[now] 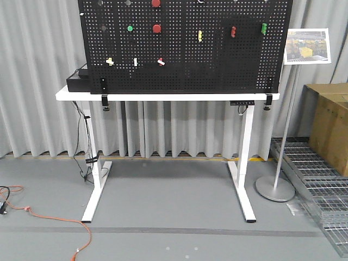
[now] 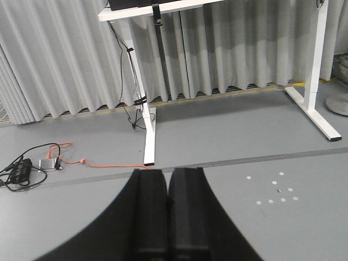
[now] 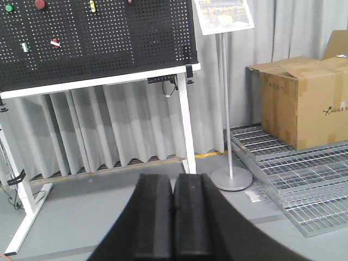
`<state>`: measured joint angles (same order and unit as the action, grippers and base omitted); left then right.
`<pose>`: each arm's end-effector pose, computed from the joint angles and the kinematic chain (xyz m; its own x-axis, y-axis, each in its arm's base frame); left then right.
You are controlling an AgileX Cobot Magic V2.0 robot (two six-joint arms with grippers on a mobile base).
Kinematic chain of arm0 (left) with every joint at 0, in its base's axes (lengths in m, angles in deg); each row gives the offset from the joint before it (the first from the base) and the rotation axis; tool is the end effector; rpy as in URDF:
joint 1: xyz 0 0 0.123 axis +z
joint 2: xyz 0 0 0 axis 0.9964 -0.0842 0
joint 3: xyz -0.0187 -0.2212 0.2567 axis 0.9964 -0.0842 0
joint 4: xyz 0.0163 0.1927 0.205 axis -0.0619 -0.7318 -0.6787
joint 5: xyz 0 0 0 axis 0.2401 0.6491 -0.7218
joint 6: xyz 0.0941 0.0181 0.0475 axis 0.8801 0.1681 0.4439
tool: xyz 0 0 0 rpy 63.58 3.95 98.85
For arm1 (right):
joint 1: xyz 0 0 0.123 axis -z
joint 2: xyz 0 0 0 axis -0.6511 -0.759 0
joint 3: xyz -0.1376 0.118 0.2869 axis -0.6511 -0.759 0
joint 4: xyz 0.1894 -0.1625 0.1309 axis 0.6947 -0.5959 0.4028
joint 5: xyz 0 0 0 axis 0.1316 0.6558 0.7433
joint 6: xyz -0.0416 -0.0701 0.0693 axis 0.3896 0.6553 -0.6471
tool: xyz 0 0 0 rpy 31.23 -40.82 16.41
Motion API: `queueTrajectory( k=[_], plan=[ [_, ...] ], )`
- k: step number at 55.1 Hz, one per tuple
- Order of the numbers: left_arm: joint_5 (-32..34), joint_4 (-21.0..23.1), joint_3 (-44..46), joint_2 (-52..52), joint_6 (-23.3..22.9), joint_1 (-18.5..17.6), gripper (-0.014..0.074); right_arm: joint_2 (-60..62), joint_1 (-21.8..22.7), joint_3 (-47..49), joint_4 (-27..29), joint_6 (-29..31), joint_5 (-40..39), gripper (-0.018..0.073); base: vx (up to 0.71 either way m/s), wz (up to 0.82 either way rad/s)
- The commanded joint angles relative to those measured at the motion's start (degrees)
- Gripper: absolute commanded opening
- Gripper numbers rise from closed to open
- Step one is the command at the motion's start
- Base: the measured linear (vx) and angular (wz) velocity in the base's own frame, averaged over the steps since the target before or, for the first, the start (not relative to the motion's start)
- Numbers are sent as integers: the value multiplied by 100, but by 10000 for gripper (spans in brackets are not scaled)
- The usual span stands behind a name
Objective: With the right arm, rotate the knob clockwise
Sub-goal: 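Drive the base forward up to the black pegboard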
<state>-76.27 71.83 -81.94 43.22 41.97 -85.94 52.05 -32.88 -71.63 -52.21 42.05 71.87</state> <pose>0.0466 0.0029 0.1770 -0.1870 0.1504 -0.9708 0.0083 0.9884 0.1515 0.0479 -0.0062 0.1960 0.0134 0.1077 -0.9941 0.1313 0.9854 0.1086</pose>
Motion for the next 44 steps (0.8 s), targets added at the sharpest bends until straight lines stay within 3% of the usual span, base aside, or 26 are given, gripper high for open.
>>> queueTrajectory(
  k=[1,44],
  plan=[
    [447,42,-154,93,-8,-17,-7,11,28,-82,-4,50,-466,-6,0,-1],
    [447,42,-154,93,-8,-17,-7,11,27,-82,-4,50,-466,-6,3,-1]
  ],
)
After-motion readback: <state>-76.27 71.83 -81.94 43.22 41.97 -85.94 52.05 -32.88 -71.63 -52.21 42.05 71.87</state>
